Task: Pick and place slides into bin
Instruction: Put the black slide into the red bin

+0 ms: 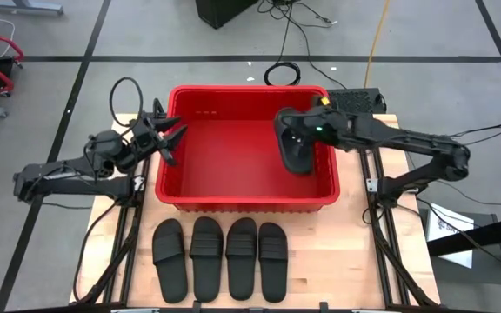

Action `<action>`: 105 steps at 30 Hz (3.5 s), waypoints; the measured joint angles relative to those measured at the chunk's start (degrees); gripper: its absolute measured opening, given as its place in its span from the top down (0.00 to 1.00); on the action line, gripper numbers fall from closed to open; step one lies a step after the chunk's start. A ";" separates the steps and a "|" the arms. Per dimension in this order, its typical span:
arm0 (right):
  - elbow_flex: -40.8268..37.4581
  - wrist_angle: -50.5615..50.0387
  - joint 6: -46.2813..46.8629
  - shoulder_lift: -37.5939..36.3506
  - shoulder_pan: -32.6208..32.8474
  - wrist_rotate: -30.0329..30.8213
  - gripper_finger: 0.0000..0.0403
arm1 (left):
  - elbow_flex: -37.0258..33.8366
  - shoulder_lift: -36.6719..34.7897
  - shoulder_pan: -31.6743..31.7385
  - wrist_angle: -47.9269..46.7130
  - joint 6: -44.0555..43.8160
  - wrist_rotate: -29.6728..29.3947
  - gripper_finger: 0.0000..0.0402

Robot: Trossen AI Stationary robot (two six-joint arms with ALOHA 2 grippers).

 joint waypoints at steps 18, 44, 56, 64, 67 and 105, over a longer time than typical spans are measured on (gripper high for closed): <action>-10.63 -6.79 4.30 6.54 -2.46 0.30 0.98 | 0.00 1.14 11.49 -3.99 -1.76 7.78 0.55; -26.79 10.17 5.76 1.45 -3.12 0.59 0.98 | 0.00 1.14 15.55 -2.58 -2.72 13.84 0.55; -26.94 10.03 6.99 0.81 -2.36 -1.40 0.98 | 0.00 1.14 15.55 -2.87 -2.49 13.82 0.55; -25.49 6.63 10.04 -0.14 -2.23 -4.53 0.98 | 0.00 1.14 15.55 -2.88 -1.74 13.82 0.55; -25.49 6.89 9.99 -0.47 -2.25 -5.18 0.98 | 0.00 1.14 15.55 -2.86 -1.77 13.80 0.55; -25.29 0.09 11.42 0.12 -2.26 -5.87 0.66 | 0.00 1.14 15.55 -3.17 -1.54 13.58 0.55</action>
